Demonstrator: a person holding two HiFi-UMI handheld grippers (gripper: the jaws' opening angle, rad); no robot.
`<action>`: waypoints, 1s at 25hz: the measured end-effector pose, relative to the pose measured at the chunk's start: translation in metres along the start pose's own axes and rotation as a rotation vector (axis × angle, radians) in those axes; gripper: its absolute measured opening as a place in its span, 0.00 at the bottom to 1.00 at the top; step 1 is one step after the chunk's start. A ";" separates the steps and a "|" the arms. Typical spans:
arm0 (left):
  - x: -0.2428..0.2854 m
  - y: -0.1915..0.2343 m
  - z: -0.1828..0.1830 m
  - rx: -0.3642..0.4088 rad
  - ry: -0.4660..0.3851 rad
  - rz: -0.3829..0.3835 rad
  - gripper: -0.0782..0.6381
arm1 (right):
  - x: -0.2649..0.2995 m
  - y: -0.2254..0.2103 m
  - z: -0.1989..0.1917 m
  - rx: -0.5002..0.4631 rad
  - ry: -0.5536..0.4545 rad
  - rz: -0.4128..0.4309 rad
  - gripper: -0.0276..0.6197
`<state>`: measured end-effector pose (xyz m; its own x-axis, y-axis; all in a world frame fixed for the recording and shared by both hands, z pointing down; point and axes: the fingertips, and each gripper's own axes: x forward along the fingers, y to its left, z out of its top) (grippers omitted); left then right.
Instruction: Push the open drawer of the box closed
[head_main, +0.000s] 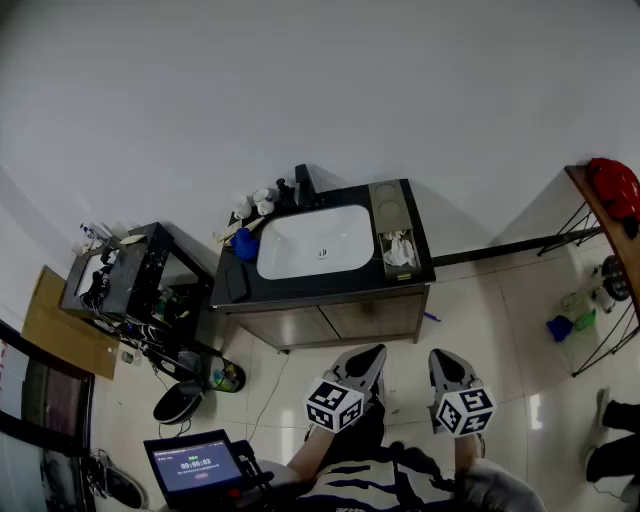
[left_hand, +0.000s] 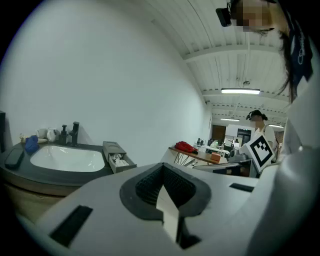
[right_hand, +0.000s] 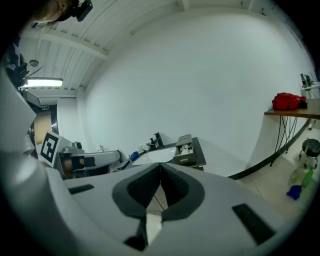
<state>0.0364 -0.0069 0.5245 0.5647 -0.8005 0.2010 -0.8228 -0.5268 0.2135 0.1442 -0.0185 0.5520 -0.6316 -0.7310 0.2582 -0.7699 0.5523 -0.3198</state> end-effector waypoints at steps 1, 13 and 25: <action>0.006 0.008 0.002 0.003 -0.002 -0.004 0.11 | 0.008 -0.002 0.000 0.000 0.005 -0.003 0.04; 0.074 0.141 0.065 0.045 -0.042 -0.069 0.11 | 0.154 -0.036 0.008 0.007 0.095 -0.101 0.04; 0.098 0.223 0.058 -0.026 0.011 -0.067 0.11 | 0.233 -0.064 -0.035 0.003 0.307 -0.176 0.17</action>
<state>-0.0957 -0.2191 0.5364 0.6193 -0.7604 0.1955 -0.7811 -0.5716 0.2513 0.0431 -0.2098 0.6641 -0.4875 -0.6603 0.5713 -0.8695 0.4269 -0.2485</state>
